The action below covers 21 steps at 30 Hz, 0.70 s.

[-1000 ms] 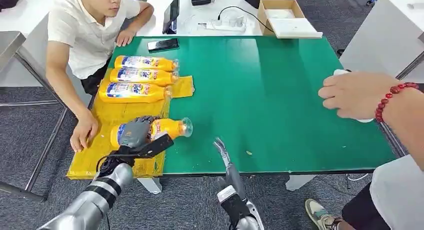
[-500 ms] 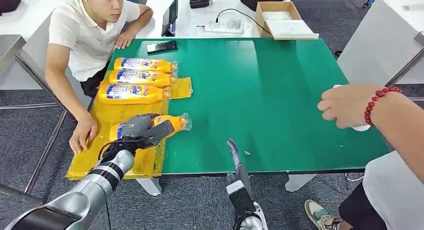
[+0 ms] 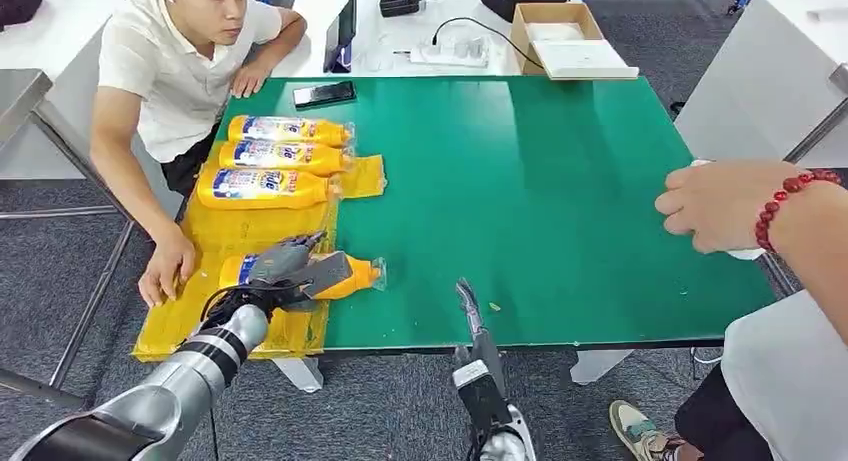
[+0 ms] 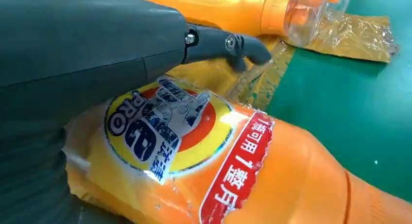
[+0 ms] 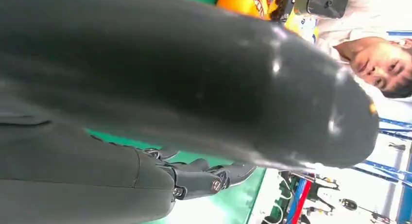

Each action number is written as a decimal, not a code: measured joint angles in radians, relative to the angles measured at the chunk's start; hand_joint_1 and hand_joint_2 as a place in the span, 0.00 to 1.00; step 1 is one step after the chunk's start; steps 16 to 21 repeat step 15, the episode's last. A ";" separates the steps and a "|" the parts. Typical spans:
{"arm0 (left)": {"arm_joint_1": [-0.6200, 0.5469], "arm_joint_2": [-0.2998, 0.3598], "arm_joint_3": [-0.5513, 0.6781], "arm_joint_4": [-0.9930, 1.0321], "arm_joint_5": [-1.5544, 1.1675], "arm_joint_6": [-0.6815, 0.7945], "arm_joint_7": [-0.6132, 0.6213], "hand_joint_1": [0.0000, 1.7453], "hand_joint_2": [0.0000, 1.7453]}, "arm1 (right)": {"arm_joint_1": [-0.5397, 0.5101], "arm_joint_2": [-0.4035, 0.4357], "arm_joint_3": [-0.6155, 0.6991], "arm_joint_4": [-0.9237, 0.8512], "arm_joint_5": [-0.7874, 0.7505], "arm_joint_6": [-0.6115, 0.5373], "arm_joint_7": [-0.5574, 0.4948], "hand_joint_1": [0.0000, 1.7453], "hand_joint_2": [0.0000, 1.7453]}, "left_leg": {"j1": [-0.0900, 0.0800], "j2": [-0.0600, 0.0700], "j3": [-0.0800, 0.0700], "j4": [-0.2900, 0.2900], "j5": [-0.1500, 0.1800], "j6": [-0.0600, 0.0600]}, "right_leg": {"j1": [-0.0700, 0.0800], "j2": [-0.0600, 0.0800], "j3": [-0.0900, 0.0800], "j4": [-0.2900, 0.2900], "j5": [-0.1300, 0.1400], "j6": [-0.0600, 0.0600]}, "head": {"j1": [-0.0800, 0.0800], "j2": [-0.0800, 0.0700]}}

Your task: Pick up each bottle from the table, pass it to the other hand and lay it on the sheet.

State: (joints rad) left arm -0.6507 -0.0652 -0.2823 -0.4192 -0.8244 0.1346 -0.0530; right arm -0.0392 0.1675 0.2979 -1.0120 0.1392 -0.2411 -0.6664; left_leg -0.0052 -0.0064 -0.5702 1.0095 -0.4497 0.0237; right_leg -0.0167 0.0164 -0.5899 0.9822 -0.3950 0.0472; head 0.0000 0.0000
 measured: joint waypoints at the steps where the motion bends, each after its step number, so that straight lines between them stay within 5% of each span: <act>1: 0.000 0.000 0.000 0.000 -0.003 -0.009 0.000 0.00 1.00 | -0.002 0.000 -0.001 0.003 0.002 0.000 0.000 0.00 0.00 | 0.000 -0.001 0.001 0.000 0.000 0.000 | 0.000 0.000 0.001 0.000 0.000 0.000 | 0.000 0.000; 21: 0.048 0.000 0.011 -0.061 0.134 -0.029 -0.187 0.00 1.00 | -0.007 0.001 -0.028 0.017 -0.001 -0.012 0.000 0.00 0.00 | 0.000 -0.002 0.004 0.000 0.000 0.000 | 0.000 -0.001 0.003 0.000 0.000 0.000 | 0.000 0.000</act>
